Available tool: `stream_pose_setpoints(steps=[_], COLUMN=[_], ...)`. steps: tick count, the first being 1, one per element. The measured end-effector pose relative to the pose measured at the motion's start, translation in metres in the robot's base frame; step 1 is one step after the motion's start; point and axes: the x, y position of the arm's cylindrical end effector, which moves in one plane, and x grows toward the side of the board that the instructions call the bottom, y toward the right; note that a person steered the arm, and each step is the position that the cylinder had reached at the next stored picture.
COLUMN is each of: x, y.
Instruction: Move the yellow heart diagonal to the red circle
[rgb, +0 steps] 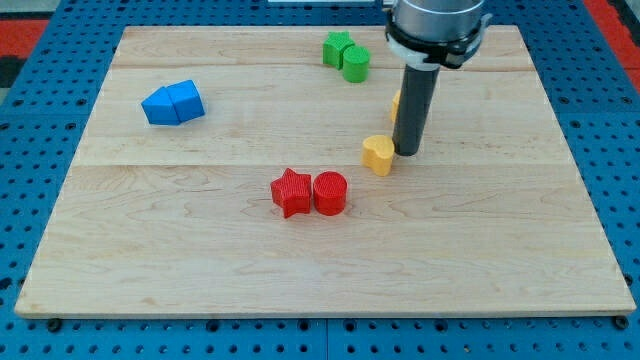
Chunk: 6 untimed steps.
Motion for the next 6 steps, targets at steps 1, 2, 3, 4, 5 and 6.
stream_pose_setpoints(steps=[1,2,3,4,5,6], x=[0.001,0.003,0.007,0.014,0.017,0.017], y=[-0.021,-0.023,-0.023,-0.025,-0.025,-0.026])
